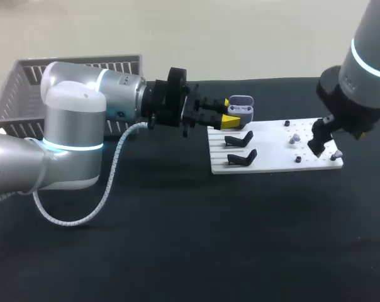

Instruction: Pick up each earbud case from the left stands, insert the matching earbuds, close the lid, and place the case in the box.

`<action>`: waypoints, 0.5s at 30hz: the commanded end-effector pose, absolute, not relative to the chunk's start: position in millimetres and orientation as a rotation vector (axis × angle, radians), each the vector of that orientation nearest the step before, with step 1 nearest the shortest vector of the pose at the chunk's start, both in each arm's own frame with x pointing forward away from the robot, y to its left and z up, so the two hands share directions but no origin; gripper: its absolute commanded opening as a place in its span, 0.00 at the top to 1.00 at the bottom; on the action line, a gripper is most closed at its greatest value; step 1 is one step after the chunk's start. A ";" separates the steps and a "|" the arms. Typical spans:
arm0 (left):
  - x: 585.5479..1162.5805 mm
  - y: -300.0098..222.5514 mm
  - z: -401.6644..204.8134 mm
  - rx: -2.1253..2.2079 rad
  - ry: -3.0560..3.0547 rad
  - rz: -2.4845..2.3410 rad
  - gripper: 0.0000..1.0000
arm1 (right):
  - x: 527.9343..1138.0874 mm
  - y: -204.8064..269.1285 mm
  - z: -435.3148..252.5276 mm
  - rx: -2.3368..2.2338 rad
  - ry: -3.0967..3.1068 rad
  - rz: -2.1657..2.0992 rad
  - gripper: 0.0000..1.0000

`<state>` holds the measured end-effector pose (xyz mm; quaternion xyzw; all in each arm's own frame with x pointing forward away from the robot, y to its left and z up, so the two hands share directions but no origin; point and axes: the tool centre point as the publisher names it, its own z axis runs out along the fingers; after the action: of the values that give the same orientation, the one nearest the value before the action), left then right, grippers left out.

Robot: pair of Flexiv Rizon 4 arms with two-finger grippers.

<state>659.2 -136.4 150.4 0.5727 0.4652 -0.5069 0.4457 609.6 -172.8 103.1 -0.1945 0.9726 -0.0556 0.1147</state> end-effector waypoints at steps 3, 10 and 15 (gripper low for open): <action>659.4 -136.4 150.3 1.420 1.154 -1.255 1.00 | 619.9 -179.3 82.1 -0.589 2.875 -0.147 0.12; 659.4 -136.4 150.3 1.420 1.154 -1.255 1.00 | 627.3 -187.6 71.7 -0.625 2.884 -0.162 0.36; 659.4 -136.4 150.3 1.420 1.154 -1.255 1.00 | 634.4 -192.8 61.5 -0.635 2.900 -0.194 0.45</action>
<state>659.1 -136.4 150.4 0.5727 0.4652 -0.5069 0.4457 627.4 -194.8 68.1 -0.2118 0.9713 -0.0629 0.0887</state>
